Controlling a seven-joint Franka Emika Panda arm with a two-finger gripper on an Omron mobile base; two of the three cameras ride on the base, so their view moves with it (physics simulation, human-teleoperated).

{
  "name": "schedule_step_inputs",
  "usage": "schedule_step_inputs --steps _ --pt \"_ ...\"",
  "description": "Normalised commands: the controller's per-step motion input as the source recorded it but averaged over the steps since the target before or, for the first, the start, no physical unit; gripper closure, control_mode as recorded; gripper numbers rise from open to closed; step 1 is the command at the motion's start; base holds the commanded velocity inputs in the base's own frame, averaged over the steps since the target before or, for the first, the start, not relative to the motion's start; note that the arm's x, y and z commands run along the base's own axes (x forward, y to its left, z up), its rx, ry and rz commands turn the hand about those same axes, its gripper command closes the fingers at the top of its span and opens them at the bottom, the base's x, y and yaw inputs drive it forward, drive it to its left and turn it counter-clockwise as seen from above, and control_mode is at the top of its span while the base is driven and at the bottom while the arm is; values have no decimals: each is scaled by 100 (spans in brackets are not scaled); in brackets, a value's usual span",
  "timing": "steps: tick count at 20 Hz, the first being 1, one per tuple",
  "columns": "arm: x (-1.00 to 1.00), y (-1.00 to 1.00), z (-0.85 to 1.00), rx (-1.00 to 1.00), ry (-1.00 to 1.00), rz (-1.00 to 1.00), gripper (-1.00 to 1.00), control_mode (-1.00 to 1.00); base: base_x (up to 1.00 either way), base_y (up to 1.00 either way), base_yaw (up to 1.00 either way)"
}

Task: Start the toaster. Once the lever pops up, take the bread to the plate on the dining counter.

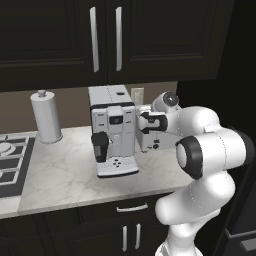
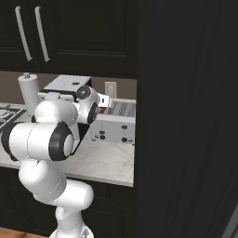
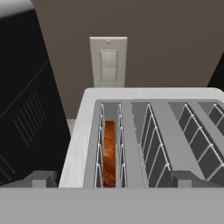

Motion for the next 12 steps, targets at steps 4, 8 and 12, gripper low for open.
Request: schedule_step_inputs --steps 4,8,12 --pt "0 0 0 0 0 0 -100 -100 0 0 0" --pt "0 0 0 0 0 0 -100 -100 0 0 0" --pt "0 0 0 0 0 0 -100 -100 0 0 0"
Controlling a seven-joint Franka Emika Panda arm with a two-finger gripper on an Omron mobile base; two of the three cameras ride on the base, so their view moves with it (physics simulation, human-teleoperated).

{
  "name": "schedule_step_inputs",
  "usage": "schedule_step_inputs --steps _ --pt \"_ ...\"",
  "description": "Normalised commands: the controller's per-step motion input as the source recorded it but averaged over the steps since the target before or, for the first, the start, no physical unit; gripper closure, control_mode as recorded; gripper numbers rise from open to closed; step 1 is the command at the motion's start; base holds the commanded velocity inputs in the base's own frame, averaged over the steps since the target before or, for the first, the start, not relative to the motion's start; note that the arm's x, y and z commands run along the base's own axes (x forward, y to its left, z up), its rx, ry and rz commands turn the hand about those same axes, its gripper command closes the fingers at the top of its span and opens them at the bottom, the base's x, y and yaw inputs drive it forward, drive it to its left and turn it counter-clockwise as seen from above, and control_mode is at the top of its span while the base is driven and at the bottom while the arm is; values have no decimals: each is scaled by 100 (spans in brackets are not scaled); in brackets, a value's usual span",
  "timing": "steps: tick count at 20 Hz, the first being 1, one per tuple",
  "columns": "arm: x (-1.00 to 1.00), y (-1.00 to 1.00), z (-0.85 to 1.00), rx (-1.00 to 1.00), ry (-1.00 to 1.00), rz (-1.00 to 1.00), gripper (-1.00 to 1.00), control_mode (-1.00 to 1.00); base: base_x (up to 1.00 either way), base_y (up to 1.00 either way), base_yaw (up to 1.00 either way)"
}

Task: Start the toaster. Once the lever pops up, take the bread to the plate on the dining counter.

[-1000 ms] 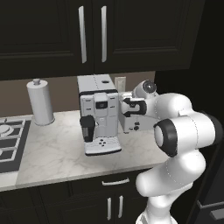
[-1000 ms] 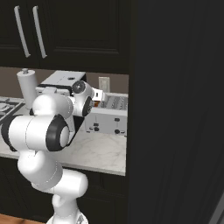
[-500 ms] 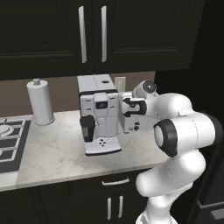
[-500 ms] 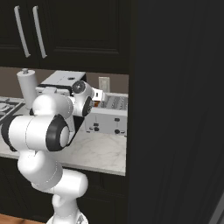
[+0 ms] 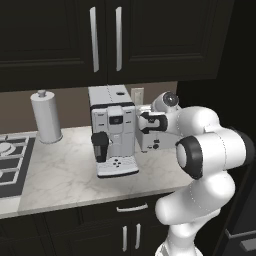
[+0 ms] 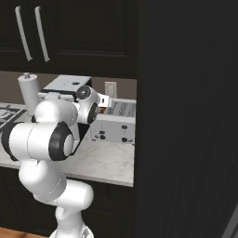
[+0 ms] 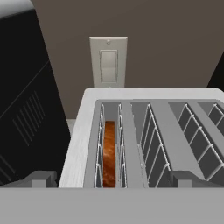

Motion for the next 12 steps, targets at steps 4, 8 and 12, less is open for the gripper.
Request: schedule_step_inputs --steps 4,8,12 --pt "0 0 0 0 0 0 -100 -100 0 0 0" --pt "0 0 0 0 0 0 -100 -100 0 0 0" --pt "0 0 0 0 0 0 -100 -100 0 0 0"
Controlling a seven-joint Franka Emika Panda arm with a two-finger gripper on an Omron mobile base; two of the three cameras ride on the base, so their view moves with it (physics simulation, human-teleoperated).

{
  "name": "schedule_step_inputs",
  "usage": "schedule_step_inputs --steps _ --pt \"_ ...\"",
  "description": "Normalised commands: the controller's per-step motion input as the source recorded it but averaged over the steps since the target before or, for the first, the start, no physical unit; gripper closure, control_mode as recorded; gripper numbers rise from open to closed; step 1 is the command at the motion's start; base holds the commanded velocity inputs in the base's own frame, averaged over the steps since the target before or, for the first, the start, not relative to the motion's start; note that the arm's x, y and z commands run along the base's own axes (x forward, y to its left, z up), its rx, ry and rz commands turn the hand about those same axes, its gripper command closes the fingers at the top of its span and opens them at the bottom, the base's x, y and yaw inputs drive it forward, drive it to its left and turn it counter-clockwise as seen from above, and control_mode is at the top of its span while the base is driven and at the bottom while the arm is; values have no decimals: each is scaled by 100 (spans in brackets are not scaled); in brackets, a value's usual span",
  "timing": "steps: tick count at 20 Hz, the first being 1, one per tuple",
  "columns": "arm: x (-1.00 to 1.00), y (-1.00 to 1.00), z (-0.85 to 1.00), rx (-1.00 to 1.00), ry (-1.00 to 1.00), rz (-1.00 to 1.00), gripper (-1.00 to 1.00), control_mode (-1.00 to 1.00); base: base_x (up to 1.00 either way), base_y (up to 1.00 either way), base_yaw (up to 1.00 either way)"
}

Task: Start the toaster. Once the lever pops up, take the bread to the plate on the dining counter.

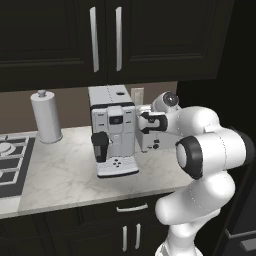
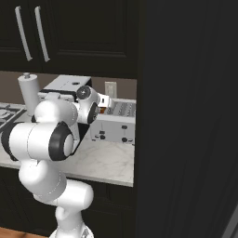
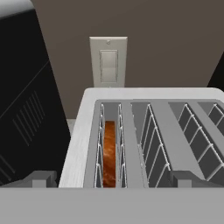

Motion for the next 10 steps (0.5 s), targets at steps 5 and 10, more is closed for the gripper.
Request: schedule_step_inputs --steps 5,10 --pt "0 0 0 0 0 0 -100 -100 0 0 0" --pt "0 0 0 0 0 0 -100 -100 0 0 0"
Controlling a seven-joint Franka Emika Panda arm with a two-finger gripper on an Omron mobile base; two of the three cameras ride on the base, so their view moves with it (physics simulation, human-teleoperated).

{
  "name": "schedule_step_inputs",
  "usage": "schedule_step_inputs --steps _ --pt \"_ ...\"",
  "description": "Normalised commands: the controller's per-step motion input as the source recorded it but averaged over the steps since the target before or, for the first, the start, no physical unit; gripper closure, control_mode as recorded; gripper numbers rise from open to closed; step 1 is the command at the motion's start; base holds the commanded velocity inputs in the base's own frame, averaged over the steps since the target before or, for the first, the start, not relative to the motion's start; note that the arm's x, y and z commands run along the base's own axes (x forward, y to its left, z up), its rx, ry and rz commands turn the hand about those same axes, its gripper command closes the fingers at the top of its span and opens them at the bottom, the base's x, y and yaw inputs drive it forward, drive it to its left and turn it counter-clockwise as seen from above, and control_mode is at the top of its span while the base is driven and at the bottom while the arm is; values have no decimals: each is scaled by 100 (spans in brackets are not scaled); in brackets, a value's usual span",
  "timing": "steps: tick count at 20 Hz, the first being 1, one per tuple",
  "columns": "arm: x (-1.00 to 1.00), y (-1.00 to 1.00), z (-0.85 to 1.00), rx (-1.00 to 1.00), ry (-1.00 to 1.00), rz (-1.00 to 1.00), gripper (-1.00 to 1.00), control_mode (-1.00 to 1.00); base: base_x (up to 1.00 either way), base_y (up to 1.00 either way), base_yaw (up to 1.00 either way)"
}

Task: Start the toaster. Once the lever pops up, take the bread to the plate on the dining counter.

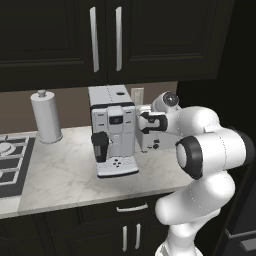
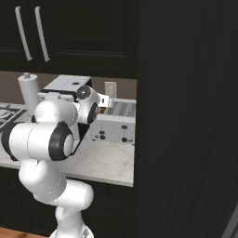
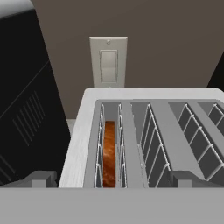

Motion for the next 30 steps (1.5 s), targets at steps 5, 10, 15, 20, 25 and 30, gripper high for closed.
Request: schedule_step_inputs --steps 5,10,15,20,25,30 --pt "0 0 0 0 0 0 -100 -100 0 0 0" --pt "0 0 0 0 0 0 -100 -100 0 0 0" --pt "0 0 0 0 0 0 -100 -100 0 0 0" --pt "0 0 0 0 0 0 -100 -100 0 0 0" --pt "0 0 0 0 0 0 -100 -100 0 0 0" --pt "0 0 0 0 0 0 -100 -100 0 0 0"
